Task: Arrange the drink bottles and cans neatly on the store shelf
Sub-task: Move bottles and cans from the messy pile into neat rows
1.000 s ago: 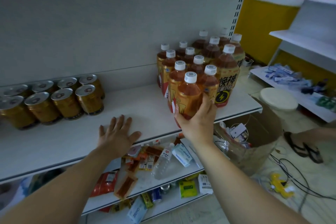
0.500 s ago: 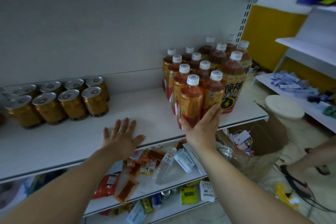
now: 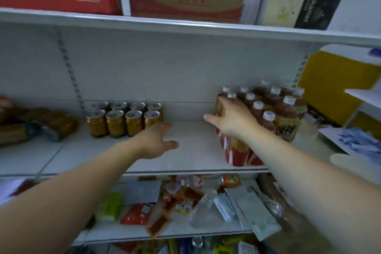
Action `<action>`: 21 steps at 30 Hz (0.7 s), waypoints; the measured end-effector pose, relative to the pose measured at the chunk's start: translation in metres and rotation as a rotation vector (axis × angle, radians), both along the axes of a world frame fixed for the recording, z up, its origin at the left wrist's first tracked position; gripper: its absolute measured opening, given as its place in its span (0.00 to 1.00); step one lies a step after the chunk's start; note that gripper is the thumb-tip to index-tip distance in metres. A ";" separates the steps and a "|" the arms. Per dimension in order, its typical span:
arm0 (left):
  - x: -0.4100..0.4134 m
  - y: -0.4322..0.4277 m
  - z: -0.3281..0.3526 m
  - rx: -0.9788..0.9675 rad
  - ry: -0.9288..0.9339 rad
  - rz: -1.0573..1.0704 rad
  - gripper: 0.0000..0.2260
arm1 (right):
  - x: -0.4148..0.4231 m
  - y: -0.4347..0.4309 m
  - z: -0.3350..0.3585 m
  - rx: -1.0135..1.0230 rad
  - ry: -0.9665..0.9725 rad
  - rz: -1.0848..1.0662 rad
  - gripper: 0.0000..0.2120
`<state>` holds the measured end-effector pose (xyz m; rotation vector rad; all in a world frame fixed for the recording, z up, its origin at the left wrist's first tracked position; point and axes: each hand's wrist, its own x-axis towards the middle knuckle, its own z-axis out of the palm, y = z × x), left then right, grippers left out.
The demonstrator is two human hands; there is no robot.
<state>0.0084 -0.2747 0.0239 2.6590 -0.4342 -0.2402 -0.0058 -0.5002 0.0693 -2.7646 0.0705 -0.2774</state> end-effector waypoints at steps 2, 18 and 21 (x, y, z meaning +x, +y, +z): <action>-0.023 0.018 0.020 -0.012 -0.033 0.070 0.29 | 0.008 0.021 0.014 -0.026 0.058 0.067 0.38; -0.140 0.287 0.056 0.035 -0.144 0.405 0.32 | 0.005 0.341 0.062 -0.021 0.126 0.487 0.38; -0.150 0.356 0.060 0.047 -0.146 0.433 0.32 | -0.002 0.428 0.066 -0.081 0.095 0.569 0.35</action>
